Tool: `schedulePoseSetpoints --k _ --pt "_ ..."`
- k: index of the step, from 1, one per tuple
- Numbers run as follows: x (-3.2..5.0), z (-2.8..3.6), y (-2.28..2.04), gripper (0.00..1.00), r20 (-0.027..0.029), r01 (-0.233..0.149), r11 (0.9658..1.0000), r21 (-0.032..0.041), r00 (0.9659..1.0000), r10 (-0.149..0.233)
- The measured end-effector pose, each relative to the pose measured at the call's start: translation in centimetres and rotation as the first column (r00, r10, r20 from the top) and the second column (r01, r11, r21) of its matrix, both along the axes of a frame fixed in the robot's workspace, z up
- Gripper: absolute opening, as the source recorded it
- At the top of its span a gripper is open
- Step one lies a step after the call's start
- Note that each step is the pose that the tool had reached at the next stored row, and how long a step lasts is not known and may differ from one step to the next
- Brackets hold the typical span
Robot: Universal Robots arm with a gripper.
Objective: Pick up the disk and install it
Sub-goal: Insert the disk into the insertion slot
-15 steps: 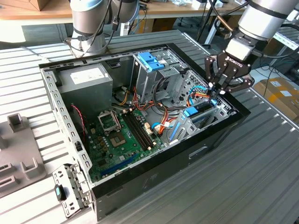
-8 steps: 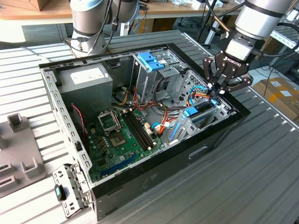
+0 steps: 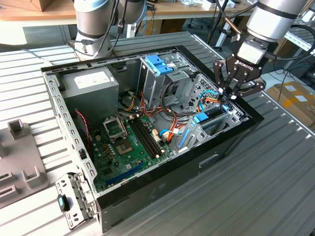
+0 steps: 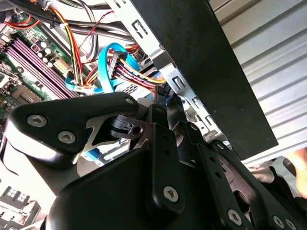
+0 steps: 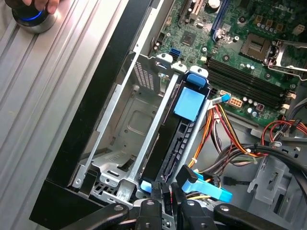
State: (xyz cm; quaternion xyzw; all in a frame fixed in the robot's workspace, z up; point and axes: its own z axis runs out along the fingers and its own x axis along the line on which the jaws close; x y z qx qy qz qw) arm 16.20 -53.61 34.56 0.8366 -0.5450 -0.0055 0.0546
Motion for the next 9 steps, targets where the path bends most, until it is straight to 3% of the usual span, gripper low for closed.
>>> schedulePoseSetpoints --k 9 --pt "0.00 -0.10 0.00 0.24 0.0001 0.000 1.0000 -0.0005 1.0000 0.000"
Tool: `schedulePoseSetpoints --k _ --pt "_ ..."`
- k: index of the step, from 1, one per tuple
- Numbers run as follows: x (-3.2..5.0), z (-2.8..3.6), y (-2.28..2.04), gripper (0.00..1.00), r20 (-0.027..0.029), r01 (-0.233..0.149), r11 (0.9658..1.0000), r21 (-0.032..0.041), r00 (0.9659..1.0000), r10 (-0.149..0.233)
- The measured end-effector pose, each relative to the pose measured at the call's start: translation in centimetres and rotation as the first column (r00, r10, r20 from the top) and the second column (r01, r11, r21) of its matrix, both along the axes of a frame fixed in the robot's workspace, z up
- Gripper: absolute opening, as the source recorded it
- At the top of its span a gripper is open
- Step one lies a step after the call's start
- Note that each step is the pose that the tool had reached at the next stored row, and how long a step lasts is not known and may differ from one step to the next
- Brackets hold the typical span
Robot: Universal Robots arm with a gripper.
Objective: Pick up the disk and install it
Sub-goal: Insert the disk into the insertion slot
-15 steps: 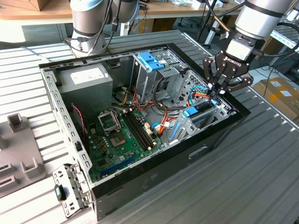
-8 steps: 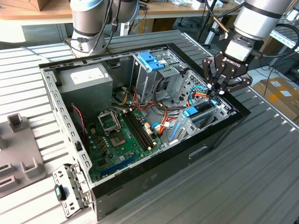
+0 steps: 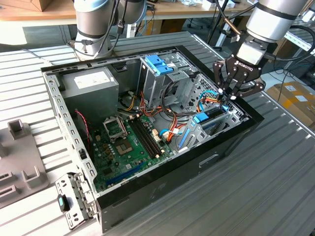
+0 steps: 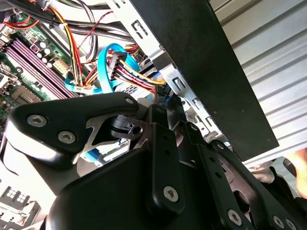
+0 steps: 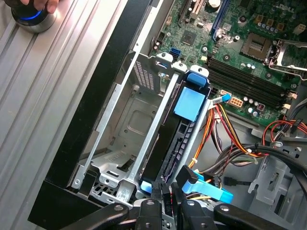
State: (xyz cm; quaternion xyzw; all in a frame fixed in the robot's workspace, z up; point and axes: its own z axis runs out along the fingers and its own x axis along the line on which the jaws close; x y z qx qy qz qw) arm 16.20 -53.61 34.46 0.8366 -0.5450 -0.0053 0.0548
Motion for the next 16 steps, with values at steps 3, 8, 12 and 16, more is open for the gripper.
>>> schedulePoseSetpoints --k 3,8,12,16 --pt "0.00 -0.01 0.00 0.24 0.0000 0.000 1.0000 0.0000 1.0000 0.000" --pt "0.00 -0.01 0.00 0.16 0.0000 0.000 1.0000 0.0000 1.0000 0.000" --pt "0.00 -0.01 0.00 0.16 0.0000 0.000 1.0000 0.0000 1.0000 0.000" --pt "-0.04 -0.03 0.00 0.16 -0.0001 0.000 1.0000 0.0003 1.0000 0.000"
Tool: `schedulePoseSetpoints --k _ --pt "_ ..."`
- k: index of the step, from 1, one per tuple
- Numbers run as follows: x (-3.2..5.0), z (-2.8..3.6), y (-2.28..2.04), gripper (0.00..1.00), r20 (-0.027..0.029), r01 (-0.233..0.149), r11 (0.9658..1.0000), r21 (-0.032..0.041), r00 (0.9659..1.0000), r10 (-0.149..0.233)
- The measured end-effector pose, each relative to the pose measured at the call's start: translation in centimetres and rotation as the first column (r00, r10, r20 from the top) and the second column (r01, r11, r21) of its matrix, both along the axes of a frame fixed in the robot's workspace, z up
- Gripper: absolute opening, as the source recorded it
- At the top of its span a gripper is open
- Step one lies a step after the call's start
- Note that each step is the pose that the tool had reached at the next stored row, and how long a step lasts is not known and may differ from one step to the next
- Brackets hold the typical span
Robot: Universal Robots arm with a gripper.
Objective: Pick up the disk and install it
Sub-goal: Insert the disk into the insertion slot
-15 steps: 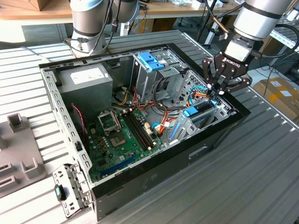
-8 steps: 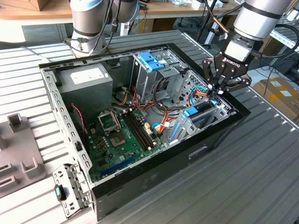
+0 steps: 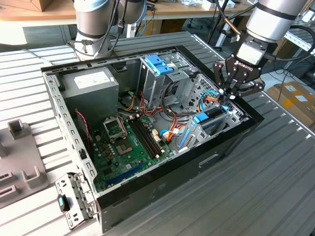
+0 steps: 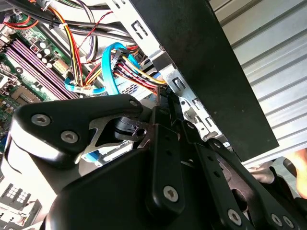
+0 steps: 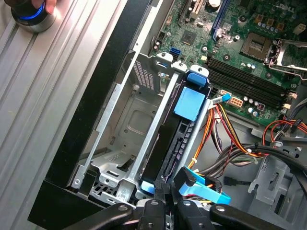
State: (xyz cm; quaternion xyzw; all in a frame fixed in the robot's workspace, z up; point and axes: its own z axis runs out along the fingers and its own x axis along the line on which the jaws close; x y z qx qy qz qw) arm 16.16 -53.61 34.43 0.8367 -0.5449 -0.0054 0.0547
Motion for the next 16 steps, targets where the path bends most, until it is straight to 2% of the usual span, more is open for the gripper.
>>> schedulePoseSetpoints --k 3,9,14,16 --pt "-0.17 0.01 0.00 0.16 0.0001 0.000 1.0000 -0.0001 1.0000 0.000" --pt "-1.36 0.01 0.00 0.16 0.0005 0.000 1.0000 0.0037 1.0000 0.000" --pt "-1.51 0.40 0.00 0.16 0.0009 0.000 1.0000 0.0040 1.0000 0.000" --pt "-1.52 0.81 0.00 0.16 0.0009 0.000 1.0000 0.0040 1.0000 0.000"
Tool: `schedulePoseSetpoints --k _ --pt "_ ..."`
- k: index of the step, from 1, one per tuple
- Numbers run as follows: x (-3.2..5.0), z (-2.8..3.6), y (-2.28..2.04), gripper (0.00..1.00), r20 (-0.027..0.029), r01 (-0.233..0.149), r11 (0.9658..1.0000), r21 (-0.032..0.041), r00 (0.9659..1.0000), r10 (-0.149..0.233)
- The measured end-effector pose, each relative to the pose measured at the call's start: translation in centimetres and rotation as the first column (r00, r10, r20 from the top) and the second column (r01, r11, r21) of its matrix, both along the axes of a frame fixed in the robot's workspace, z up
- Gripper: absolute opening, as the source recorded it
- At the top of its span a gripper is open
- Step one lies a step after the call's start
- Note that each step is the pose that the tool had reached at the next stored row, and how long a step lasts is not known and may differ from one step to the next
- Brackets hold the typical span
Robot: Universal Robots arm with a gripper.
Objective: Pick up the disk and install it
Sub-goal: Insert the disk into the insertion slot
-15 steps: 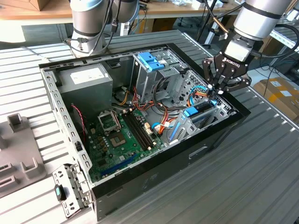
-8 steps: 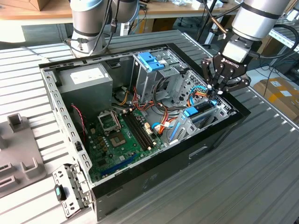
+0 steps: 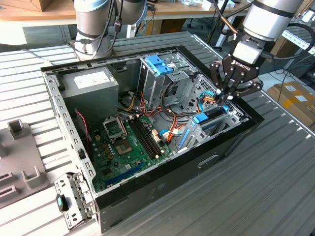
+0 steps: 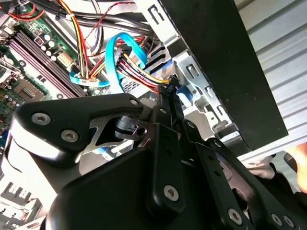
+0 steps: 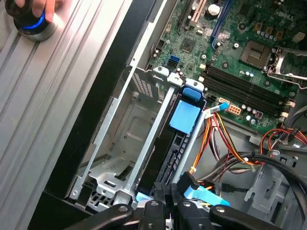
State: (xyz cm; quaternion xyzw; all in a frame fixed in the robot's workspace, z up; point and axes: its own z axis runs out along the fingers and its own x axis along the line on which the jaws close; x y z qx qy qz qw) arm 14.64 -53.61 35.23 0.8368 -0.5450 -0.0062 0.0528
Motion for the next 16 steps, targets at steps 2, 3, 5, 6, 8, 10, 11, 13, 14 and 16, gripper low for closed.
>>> schedulePoseSetpoints --k 2,3,5,6,8,10,11,13,14,16 --pt "-0.13 0.11 0.00 0.16 0.0002 0.000 1.0000 0.0006 1.0000 0.000" --pt "-0.28 0.13 0.00 0.16 0.0004 0.000 1.0000 0.0011 1.0000 0.000" --pt "-0.71 0.14 0.00 0.16 0.0012 0.000 1.0000 0.0037 1.0000 0.000" --pt "-0.98 0.14 -0.02 0.16 0.0016 0.000 1.0000 0.0068 1.0000 0.000" --pt "-1.24 0.14 -0.04 0.16 0.0019 0.000 1.0000 0.0094 1.0000 0.000" --pt "-1.62 0.14 -0.08 0.16 0.0024 0.000 0.9999 0.0145 1.0000 0.000" --pt "-1.73 0.14 -0.11 0.16 0.0025 0.000 0.9999 0.0162 1.0000 0.000" --pt "-1.82 0.14 -0.28 0.16 0.0026 0.000 0.9998 0.0195 1.0000 0.000" --pt "-1.83 0.14 -0.47 0.16 0.0026 0.000 0.9998 0.0207 1.0000 0.000" --pt "-1.84 0.15 -1.26 0.16 0.0026 0.001 0.9997 0.0234 1.0000 -0.001"
